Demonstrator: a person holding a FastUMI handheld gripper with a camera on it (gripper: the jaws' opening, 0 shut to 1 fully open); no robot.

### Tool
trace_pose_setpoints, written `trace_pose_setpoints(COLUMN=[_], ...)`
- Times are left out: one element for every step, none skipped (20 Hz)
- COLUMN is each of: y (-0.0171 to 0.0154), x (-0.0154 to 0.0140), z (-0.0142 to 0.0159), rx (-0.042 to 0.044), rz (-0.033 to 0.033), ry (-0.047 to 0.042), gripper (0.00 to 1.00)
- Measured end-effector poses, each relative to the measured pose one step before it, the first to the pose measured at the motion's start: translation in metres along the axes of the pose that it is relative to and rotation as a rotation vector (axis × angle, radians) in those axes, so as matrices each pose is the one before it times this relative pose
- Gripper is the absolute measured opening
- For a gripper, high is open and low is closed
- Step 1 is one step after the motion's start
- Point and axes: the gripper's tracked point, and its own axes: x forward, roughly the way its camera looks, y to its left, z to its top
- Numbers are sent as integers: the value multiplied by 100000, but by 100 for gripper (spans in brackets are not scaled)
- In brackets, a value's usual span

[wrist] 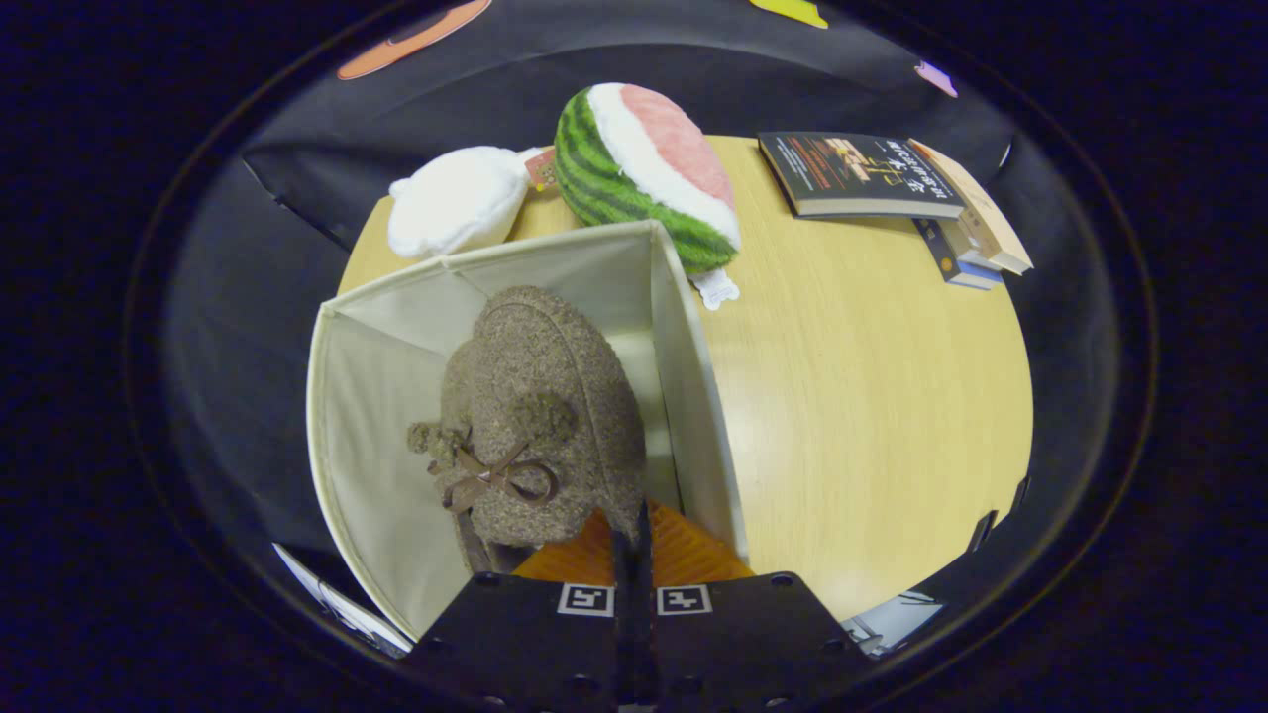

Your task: Open the storage box then place both shoes into the box .Put the left shoe in first, then the right shoe, with the right side of both shoes facing outward in a uniform manner.

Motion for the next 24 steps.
trace_pose_setpoints(y=[-83,16,86,-180,81,190,-191,-122,57,259,164,212,63,230,-10,235,-277,-268,-184,-32,-162,-418,-98,-461], x=[392,313,100,-115,-170,-110,-188,-429,-559,-300,-444,-526,-707,-618,-876,-1185,-1227,-1254,-1313,-1253,-1346,-1492,-1642,-1589], z=[74,-86,-22,83,-116,76,-72,-166,-21,-326,-217,-245,-279,-347,-411,-118,91,-337,-303,-177,-18,-129,-164,-45], rx=[-393,-1000,-1401,-1316,-103,49,-395,-267,-522,-1128,-1750,-1546,-1317,-1720,-1987,-2483,-2412,-1773,-885,-422,-418,-354,-403,-54], rz=[-1264,-713,-453,-749,733,1420,8,93,966,923,846,1139,903,1726,989,2348,453,641,1276,1764,1718,1554,2259,1335], ry=[-1196,-1046,-850,-1071,-619,-699,-329,-328,-79,75,-204,-353,-466,-184,-505,-2139,-3306,-2404,-1645,-1736,-1891,-1615,-1394,-2339], gripper=[1,2,2,2,6,8,11,11,12,17,21,25,31,35,43,47,53,60,66,73,79,86,87,87])
